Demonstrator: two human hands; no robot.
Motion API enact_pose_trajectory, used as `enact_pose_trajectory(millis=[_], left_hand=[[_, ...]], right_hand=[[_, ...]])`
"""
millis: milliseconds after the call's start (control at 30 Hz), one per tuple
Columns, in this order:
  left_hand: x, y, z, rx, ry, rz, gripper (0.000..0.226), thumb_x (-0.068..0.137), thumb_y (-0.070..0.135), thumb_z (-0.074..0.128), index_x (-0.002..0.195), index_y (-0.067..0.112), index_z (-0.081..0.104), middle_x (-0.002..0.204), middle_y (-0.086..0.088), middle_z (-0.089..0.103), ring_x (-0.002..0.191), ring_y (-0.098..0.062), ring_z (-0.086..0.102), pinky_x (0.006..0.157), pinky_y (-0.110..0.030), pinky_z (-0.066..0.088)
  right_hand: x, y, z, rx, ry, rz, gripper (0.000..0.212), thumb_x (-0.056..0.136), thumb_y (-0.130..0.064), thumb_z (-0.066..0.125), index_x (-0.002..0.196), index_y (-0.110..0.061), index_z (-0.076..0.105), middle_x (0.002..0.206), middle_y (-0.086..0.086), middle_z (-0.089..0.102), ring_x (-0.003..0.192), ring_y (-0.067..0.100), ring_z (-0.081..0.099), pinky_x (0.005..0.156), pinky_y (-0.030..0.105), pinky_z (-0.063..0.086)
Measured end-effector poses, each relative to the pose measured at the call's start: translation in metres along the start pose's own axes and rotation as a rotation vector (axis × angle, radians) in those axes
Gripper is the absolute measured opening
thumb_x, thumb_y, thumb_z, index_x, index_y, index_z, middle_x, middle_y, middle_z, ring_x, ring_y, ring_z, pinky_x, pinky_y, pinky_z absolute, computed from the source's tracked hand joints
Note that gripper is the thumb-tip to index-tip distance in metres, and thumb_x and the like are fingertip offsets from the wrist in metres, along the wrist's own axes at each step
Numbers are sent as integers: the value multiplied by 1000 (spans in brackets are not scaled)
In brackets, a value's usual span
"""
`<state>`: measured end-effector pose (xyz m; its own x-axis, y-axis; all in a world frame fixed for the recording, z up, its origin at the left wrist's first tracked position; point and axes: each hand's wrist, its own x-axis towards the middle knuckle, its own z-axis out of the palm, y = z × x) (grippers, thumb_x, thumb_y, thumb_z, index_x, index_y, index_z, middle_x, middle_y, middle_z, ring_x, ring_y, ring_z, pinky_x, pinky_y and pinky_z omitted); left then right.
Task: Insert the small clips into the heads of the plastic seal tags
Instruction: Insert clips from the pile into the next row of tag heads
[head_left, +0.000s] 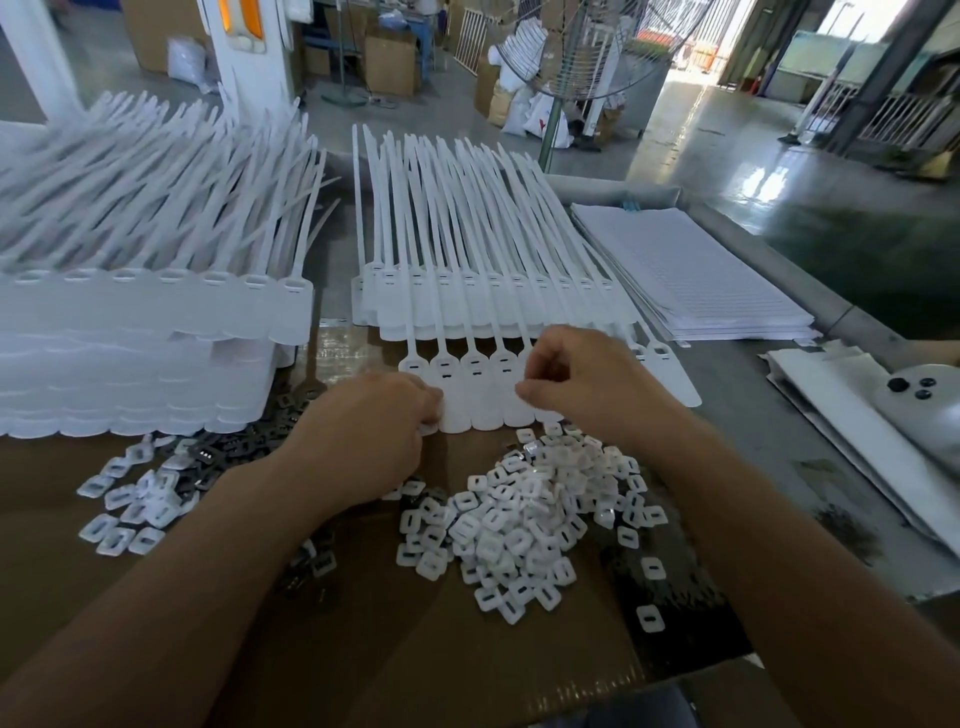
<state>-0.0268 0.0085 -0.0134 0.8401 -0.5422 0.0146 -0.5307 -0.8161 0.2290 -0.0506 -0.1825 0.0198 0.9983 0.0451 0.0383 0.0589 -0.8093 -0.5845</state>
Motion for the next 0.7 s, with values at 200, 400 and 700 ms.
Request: enact_pose_trajectory(millis=[200, 400, 700], left_hand=[[0, 0, -2, 4, -9, 12, 47, 82, 3, 41, 124, 19, 55, 132, 3, 51, 118, -14, 47, 98, -34, 42], [0, 1, -3, 11, -24, 10, 50, 83, 3, 40, 129, 20, 51, 137, 6, 46, 121, -12, 45, 101, -33, 39], [0, 1, -1, -6, -25, -2, 51, 84, 3, 40, 132, 22, 47, 139, 6, 43, 127, -12, 38, 106, -33, 34]], right_hand=[[17, 27, -15, 213, 165, 145, 19, 81, -4, 65, 75, -21, 61, 81, 5, 69, 65, 11, 65, 61, 21, 55], [33, 42, -14, 113, 271, 186, 22, 82, -9, 66, 68, -26, 61, 71, -8, 62, 65, 8, 57, 75, 34, 53], [41, 46, -8, -70, 163, 156, 7, 88, -15, 59, 87, -20, 64, 78, -12, 54, 72, 2, 47, 48, 2, 28]])
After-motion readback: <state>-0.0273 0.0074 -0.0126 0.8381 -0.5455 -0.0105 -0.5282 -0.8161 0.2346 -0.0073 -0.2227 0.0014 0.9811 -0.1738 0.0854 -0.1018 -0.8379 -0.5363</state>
